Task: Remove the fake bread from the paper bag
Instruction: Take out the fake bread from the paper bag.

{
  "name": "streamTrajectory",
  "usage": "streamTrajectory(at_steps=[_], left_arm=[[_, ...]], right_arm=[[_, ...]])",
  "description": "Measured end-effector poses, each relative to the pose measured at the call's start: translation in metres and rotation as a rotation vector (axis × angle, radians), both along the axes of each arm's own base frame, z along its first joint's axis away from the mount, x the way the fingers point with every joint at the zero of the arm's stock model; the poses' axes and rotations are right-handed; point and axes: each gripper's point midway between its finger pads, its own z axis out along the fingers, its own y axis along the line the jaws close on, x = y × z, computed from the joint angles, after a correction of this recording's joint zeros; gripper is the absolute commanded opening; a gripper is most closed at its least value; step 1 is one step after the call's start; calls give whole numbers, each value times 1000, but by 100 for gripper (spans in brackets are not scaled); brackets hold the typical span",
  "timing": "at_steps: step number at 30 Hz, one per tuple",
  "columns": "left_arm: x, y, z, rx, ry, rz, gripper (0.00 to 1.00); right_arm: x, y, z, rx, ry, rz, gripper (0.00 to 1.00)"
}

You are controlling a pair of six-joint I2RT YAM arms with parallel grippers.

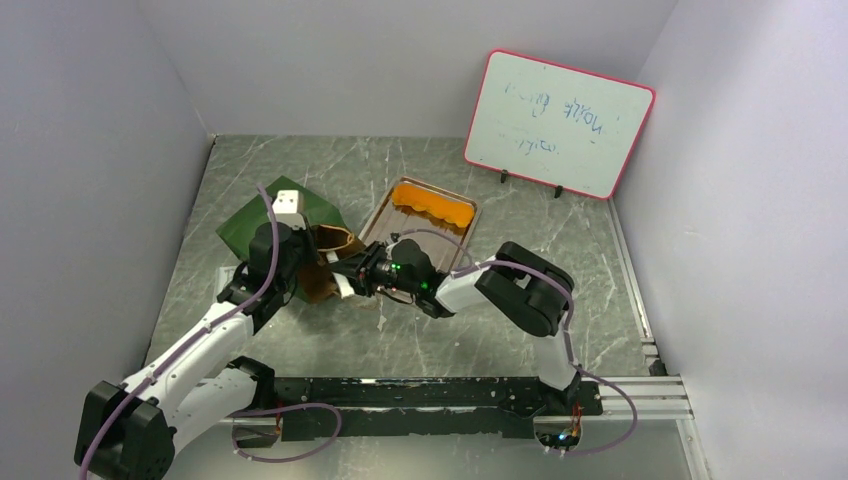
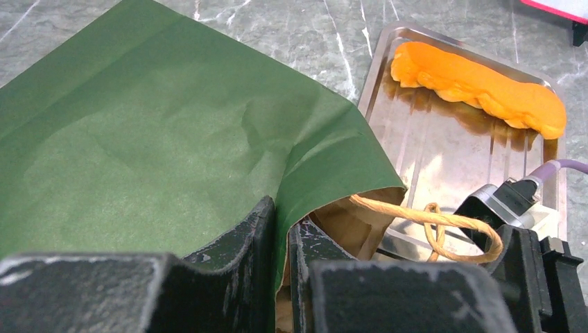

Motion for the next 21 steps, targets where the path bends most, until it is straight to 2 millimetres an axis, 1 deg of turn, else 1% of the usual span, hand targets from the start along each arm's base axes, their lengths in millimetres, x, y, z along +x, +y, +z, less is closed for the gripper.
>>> streamTrajectory(at_steps=[2,3,7,12,15,21], left_arm=[[0,0,0,0,-1,0,7],[0,0,0,0,0,0,7],[1,0,-3,0,8,4,7],[2,1,-8,-12,27,27,7],[6,3,-11,-13,40,54,7],[16,7,-11,-30,52,121,7]], right_arm=[[-1,0,-2,2,7,5,4],[-1,0,-4,0,16,7,0],[-4,-2,-5,3,25,15,0],[-15,-16,-15,-29,33,27,0],[-25,-27,-11,-35,25,38,0],[-47,-55,2,-51,-15,61,0]])
